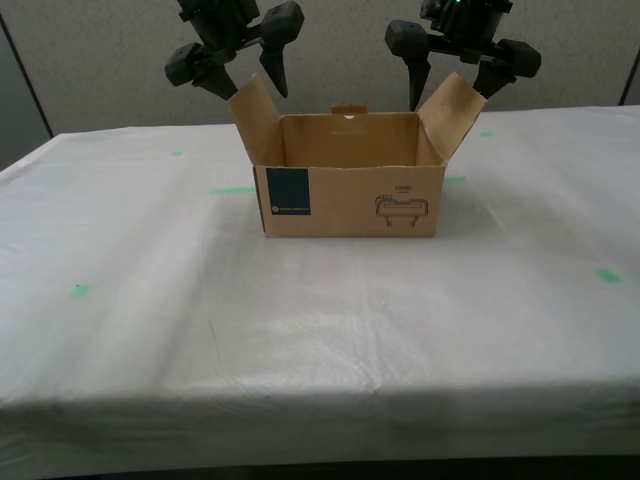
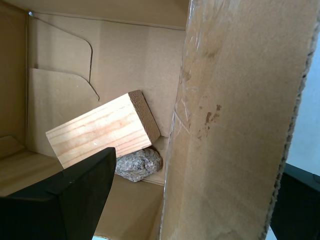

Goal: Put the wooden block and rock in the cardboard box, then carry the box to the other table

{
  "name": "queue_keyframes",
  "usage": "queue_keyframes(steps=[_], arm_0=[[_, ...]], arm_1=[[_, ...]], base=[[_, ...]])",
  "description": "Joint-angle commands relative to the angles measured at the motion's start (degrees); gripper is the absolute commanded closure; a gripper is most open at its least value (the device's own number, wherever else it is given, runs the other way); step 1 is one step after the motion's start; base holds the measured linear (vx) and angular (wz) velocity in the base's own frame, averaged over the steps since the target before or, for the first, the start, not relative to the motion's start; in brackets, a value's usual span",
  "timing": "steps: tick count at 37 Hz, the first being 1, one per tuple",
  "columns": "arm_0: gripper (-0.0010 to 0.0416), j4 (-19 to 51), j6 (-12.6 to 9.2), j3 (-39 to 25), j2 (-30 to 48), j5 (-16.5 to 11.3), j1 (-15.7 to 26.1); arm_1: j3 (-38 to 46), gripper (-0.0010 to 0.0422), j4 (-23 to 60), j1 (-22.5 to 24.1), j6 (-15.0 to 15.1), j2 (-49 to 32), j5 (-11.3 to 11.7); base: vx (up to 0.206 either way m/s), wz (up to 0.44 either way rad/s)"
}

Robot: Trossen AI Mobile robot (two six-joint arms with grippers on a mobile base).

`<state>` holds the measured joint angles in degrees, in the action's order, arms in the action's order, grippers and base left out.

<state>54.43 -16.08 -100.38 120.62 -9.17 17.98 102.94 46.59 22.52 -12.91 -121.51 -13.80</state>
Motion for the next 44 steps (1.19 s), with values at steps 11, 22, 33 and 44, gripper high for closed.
queue_keyframes(steps=[11,22,33,44], arm_0=[[0.0019,0.3,0.0,-0.2,-0.7,0.3,0.0],[0.0016,3.1,0.0,-0.3,-2.8,0.3,0.0],[0.0016,6.4,1.3,-0.4,-3.8,0.3,0.0],[0.0016,6.3,3.3,-0.3,-6.8,0.3,0.0]], arm_1=[[0.0,0.0108,-0.2,0.0,0.1,0.0,-0.3],[0.0,0.0108,-1.2,0.0,-0.3,0.0,-0.3],[0.0,0.0108,0.6,0.0,0.0,2.8,-0.2],[0.0,0.0108,1.6,0.2,0.1,10.3,4.1]], base=[[0.000,0.000],[0.000,0.000],[0.000,0.000],[0.000,0.000]])
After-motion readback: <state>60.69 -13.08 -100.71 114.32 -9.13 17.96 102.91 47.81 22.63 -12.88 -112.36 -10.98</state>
